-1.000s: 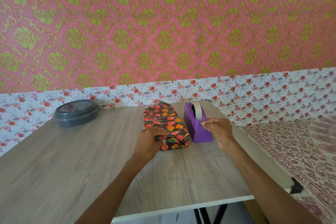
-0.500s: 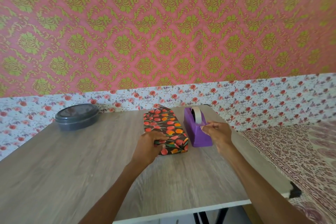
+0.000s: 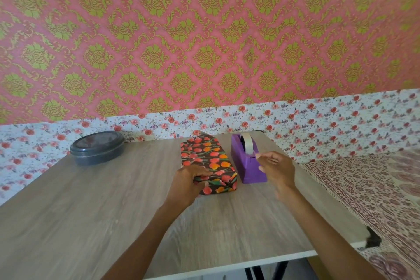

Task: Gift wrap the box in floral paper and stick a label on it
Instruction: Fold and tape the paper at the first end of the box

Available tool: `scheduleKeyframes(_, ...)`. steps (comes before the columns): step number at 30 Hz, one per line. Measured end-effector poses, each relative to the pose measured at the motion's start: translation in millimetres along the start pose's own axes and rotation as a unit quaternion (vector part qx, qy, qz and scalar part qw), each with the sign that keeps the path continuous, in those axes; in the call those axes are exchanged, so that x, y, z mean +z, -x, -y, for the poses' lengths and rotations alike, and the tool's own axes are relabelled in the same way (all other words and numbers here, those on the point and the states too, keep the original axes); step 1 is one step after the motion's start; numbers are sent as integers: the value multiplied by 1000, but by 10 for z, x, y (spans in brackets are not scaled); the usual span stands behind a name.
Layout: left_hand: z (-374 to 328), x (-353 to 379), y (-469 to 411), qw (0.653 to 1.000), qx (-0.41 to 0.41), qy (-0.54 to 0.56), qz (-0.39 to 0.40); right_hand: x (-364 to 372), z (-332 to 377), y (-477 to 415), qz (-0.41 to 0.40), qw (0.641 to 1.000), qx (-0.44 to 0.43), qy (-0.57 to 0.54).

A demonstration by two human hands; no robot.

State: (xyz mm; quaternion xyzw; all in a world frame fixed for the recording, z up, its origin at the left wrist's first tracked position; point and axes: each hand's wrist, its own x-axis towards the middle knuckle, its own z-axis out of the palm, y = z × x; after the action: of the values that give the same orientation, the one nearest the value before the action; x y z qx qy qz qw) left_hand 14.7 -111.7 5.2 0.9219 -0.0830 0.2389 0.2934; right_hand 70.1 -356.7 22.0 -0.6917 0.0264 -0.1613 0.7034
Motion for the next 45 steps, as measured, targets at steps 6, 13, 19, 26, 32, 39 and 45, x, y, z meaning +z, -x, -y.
scheduleKeyframes(6,13,-8,-5,1000,10,-23,10,27,79,326,119,992,-43,-30)
scheduleKeyframes(13,-15,-30,0,999,13,-22,23,141,13,473,94,989,-115,21)
scheduleKeyframes(19,4,-87,-5,999,-13,-38,28,357,-29,753,143,975,-167,24)
scheduleKeyframes(26,0,-129,-35,997,-29,-62,28,677,-337,817,124,981,-145,41)
scheduleKeyframes(32,45,-107,-44,999,-43,-24,6,815,-489,755,117,979,-154,63)
scheduleKeyframes(39,80,-102,-55,999,-30,-31,12,881,-589,641,83,980,-148,107)
scheduleKeyframes(45,123,-95,-65,999,-22,-31,17,950,-631,615,56,978,-147,141)
